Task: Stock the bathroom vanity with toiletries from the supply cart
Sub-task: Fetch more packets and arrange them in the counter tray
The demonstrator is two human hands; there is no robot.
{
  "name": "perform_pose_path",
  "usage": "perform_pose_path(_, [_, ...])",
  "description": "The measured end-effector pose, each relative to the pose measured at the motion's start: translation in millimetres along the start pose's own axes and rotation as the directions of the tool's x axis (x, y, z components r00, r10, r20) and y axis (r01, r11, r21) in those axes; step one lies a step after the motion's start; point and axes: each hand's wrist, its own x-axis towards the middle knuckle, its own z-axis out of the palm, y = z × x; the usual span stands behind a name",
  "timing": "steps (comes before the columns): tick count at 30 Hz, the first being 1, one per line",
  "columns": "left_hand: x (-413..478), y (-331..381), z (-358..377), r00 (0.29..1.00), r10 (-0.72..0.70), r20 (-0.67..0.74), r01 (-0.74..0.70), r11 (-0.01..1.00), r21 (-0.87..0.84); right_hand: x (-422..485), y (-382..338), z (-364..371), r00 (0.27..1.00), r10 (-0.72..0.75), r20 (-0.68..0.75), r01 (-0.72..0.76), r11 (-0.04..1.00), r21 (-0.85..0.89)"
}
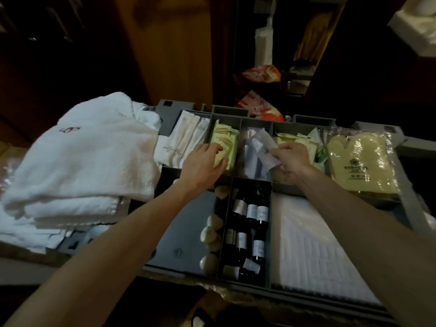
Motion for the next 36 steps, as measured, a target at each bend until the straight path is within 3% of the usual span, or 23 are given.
perform_pose_path(8, [33.1, 50.6, 29.6, 0.98, 0.117, 0.158, -0.146, 0.972, 0.182, -14.0, 27.7, -50.3, 0.999, 0.034, -0.017, -0.033, 0.999, 0.042])
perform_pose_path(11, [43.0, 61.8, 36.5, 0.972, 0.12, 0.203, -0.176, 0.941, 0.288, -20.3, 39.7, -64.5, 0.999, 0.041, -0.036, -0.04, 0.999, 0.007])
perform_pose_path(16, [59.9, 74.0, 53.0, 0.971, 0.033, 0.236, -0.134, 0.896, 0.425, -15.8, 44.8, -80.4, 0.993, 0.092, 0.079, -0.08, 0.986, -0.146])
perform_pose_path(20, [59.5, 77.8, 60.9, 0.956, -0.035, 0.29, -0.128, 0.842, 0.524, -9.0, 30.1, -73.6, 0.987, 0.043, 0.156, 0.019, 0.927, -0.374])
perform_pose_path(25, [59.6, 82.0, 66.9, 0.956, -0.131, 0.264, -0.025, 0.857, 0.515, 2.6, 23.0, -63.5, 0.973, -0.035, 0.226, 0.156, 0.824, -0.544])
perform_pose_path(31, [59.3, 83.5, 71.2, 0.949, -0.191, 0.253, 0.033, 0.853, 0.521, 6.4, 22.7, -53.7, 0.963, -0.078, 0.257, 0.211, 0.811, -0.545])
perform_pose_path(36, [56.3, 80.8, 68.9, 0.965, -0.159, 0.21, 0.026, 0.85, 0.526, 9.1, 19.9, -52.1, 0.947, -0.128, 0.296, 0.281, 0.777, -0.564])
